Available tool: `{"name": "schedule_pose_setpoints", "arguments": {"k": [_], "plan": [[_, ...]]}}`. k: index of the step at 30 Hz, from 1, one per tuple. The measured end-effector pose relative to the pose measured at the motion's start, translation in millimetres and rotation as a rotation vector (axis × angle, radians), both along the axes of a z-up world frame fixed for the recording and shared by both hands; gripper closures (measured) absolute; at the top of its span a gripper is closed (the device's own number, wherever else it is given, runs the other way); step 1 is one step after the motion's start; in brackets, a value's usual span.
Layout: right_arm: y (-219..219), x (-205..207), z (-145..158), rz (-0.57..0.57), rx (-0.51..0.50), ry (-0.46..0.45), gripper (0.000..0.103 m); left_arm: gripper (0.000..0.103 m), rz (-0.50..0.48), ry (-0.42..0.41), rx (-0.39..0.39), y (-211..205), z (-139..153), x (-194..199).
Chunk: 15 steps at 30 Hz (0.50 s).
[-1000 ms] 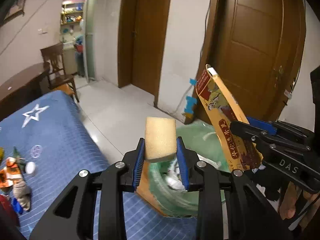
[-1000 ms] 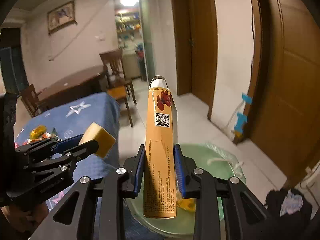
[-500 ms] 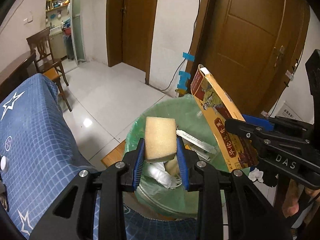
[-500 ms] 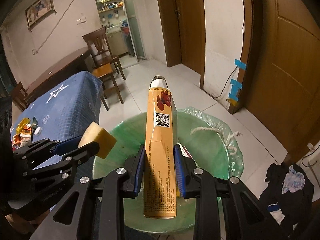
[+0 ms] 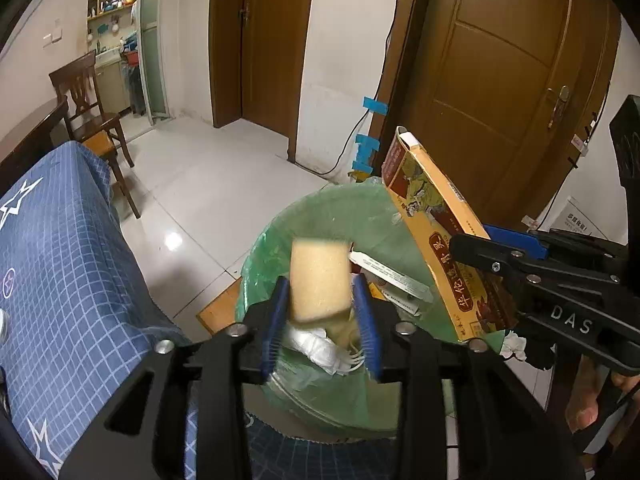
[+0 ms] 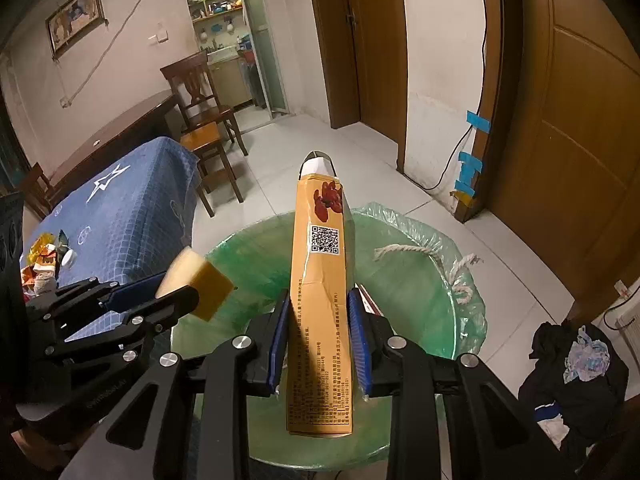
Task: Collect trash
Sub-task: 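Open both tools over the green bin, dropping the sponge and orange box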
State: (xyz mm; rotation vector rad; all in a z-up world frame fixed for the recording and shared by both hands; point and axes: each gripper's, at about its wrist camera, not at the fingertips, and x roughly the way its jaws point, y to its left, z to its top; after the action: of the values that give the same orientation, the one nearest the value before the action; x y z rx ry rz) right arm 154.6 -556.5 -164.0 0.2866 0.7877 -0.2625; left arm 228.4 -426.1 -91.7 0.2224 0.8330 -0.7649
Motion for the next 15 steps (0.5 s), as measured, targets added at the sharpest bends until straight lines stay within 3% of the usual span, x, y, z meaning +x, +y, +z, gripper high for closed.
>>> {"name": "schedule_pose_setpoints", "arguments": {"k": [2,3,8,12,15], "plan": [[-0.9,0.1,-3.3,-0.009,0.008,0.004,0.069,0.037,0.008,-0.013,0.000,3.3,0.2,-0.2],[-1.9,-0.9,-4.7,-0.017,0.013,0.000,0.063,0.034,0.014,-0.021,0.000,6.0,0.6,-0.6],[-1.7,-10.5,-8.6,-0.043,0.023,-0.026,0.052,0.031,0.017,-0.019,0.002,13.8,0.5,-1.5],[5.6,-24.8,-3.0,-0.058,0.003,-0.070,0.029,0.028,0.018,-0.022,0.003,21.2,1.8,-3.2],[14.6,-39.4,3.3,-0.075,-0.014,-0.113,0.022,0.024,0.013,-0.034,0.003,30.0,4.5,-7.6]]}}
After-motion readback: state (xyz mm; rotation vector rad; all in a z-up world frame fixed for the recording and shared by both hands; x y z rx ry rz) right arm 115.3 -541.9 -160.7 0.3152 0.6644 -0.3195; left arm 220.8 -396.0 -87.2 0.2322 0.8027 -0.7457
